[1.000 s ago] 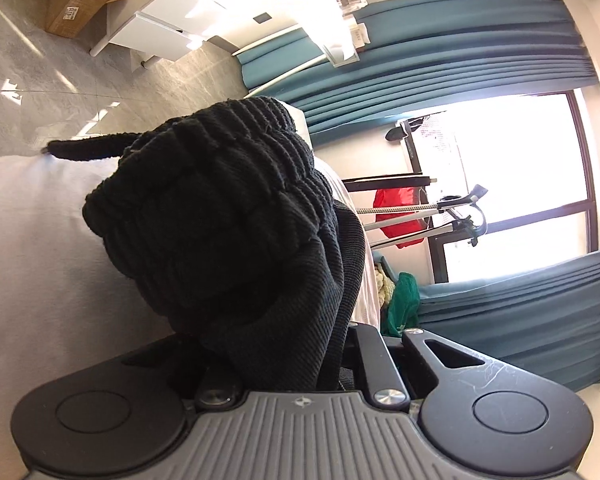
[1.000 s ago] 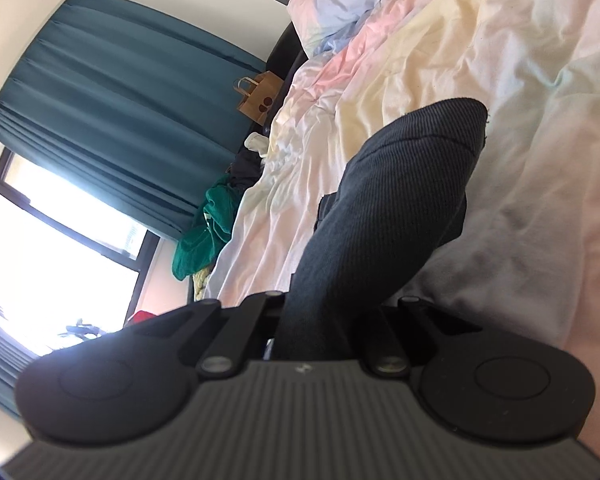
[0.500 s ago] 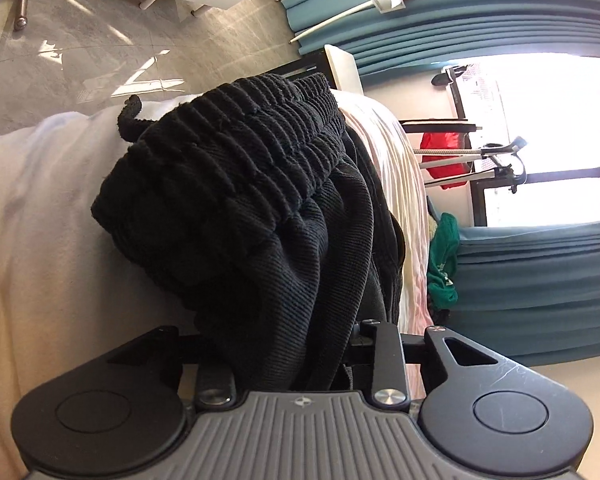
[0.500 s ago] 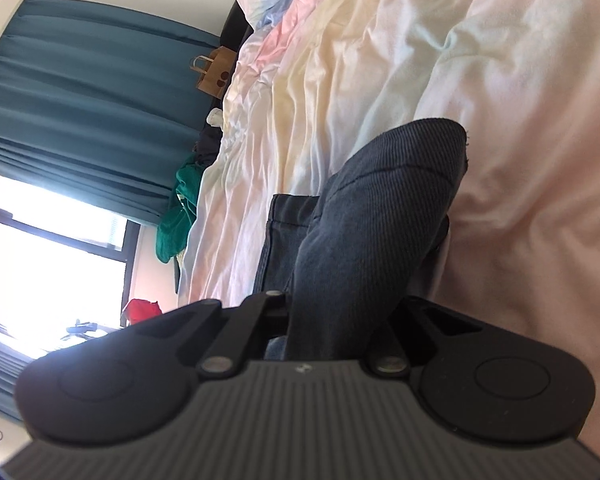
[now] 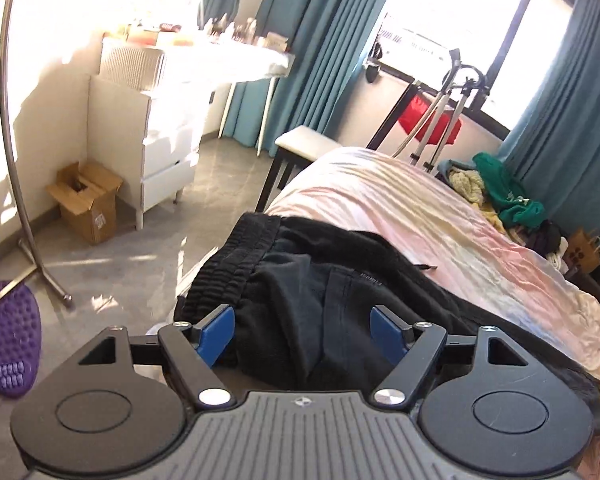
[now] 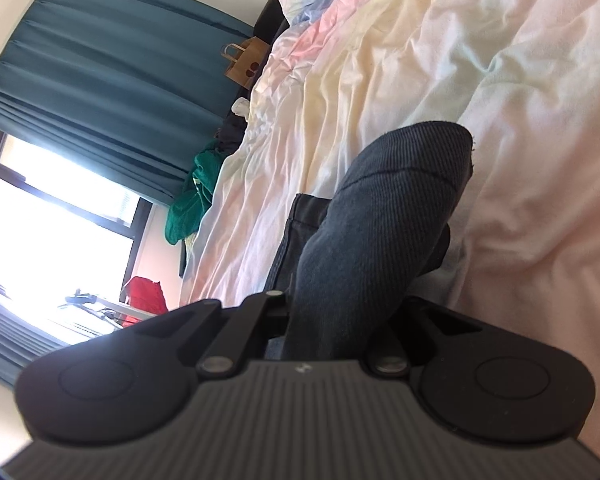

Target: Fold clothes

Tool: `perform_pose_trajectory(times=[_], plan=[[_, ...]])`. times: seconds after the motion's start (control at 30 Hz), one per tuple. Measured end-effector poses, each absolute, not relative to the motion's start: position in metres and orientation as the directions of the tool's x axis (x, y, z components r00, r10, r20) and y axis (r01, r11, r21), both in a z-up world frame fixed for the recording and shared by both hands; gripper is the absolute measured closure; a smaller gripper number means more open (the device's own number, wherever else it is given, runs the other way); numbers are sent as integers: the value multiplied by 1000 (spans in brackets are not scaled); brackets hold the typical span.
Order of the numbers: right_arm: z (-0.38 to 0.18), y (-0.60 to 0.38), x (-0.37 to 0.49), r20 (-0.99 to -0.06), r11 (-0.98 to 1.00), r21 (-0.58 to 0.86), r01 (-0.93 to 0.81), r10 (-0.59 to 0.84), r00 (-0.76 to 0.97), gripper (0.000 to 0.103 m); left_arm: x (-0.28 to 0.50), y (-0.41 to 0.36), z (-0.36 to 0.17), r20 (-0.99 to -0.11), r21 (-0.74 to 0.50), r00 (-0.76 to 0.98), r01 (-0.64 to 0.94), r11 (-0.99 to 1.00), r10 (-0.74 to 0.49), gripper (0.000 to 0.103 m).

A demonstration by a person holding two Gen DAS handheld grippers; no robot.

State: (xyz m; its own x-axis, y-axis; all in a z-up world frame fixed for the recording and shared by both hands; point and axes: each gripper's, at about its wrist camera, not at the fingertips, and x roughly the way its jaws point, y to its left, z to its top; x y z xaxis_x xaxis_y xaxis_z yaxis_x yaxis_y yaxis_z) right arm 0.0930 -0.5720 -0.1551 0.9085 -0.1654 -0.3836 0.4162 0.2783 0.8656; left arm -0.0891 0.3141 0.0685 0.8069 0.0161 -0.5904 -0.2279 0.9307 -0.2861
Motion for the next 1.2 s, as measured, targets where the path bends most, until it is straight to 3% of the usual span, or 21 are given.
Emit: perform_pose_trajectory(times=[0.23, 0.43, 1.0, 1.2], plan=[[-154, -576, 95, -389, 324, 850, 416, -147, 909, 96, -23, 182, 91, -538, -225, 842, -94, 970, -43, 23], [-159, -577, 94, -387, 333, 849, 410, -134, 912, 96, 44, 86, 28, -511, -94, 859, -10, 996, -40, 23], [-168, -575, 97, -418, 367, 817, 446, -155, 895, 95, 97, 37, -99, -657, 2, 753, -37, 999, 29, 25], [-161, -572, 98, -432, 392, 795, 464, -171, 885, 95, 93, 33, -107, -657, 63, 752, -18, 998, 55, 24]])
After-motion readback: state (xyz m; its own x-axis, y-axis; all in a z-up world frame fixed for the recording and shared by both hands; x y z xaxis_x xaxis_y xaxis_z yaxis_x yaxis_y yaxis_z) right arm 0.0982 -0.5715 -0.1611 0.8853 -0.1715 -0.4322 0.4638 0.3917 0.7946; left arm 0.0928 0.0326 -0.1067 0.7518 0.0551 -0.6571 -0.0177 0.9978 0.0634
